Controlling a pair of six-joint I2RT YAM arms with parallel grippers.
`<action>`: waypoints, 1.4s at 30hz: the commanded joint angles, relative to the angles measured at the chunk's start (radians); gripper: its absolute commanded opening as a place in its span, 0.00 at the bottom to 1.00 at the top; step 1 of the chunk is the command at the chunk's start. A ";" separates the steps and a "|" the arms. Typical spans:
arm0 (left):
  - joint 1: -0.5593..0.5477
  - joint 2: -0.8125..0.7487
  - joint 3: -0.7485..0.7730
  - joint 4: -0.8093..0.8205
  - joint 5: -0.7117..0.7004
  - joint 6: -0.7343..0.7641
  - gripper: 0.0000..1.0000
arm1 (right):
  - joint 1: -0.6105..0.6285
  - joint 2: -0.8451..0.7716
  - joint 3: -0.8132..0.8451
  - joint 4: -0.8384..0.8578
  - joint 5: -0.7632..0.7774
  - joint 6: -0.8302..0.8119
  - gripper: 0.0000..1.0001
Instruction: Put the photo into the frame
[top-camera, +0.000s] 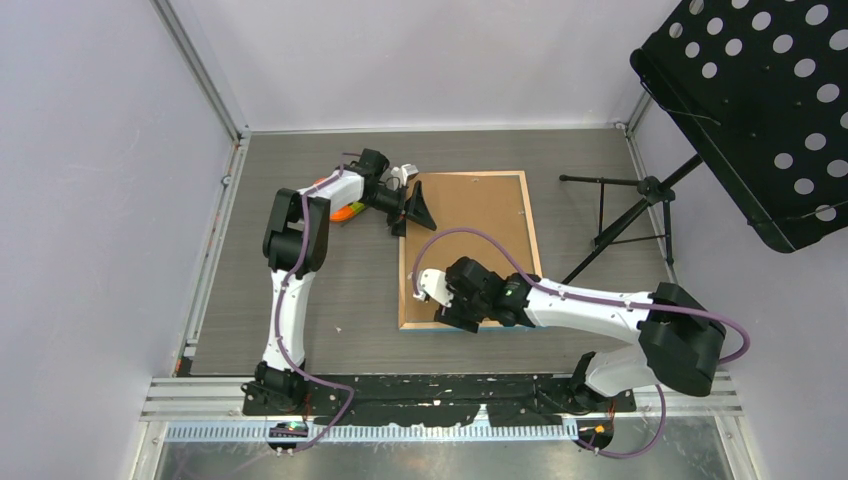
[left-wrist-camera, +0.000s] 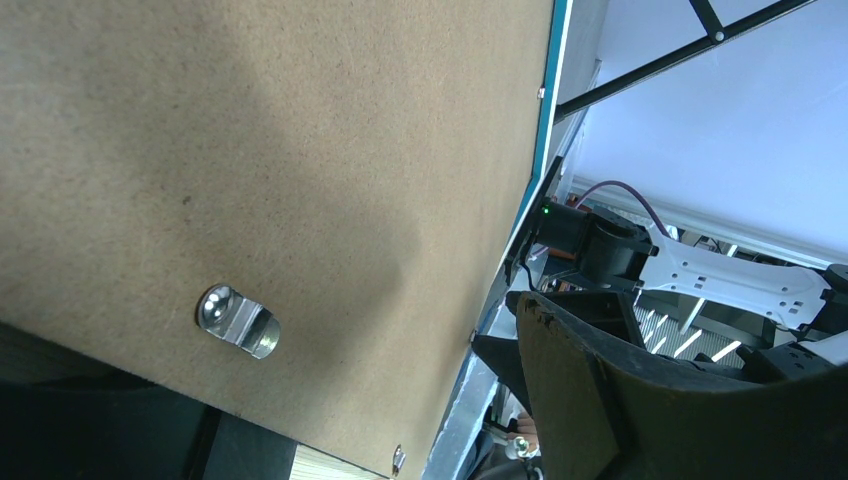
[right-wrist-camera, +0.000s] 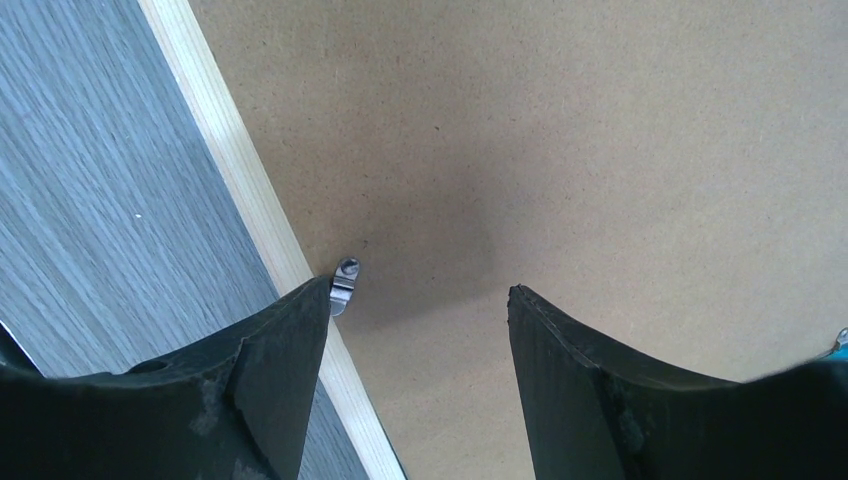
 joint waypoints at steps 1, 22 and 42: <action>0.013 0.005 -0.024 0.002 -0.079 0.045 0.74 | 0.001 -0.041 -0.006 0.006 0.048 -0.026 0.70; 0.013 -0.024 -0.038 -0.020 -0.130 0.049 0.75 | -0.059 -0.107 0.008 0.006 0.056 -0.015 0.69; 0.012 -0.078 0.011 -0.146 -0.246 0.068 1.00 | -0.334 -0.111 0.046 0.022 -0.091 0.092 0.69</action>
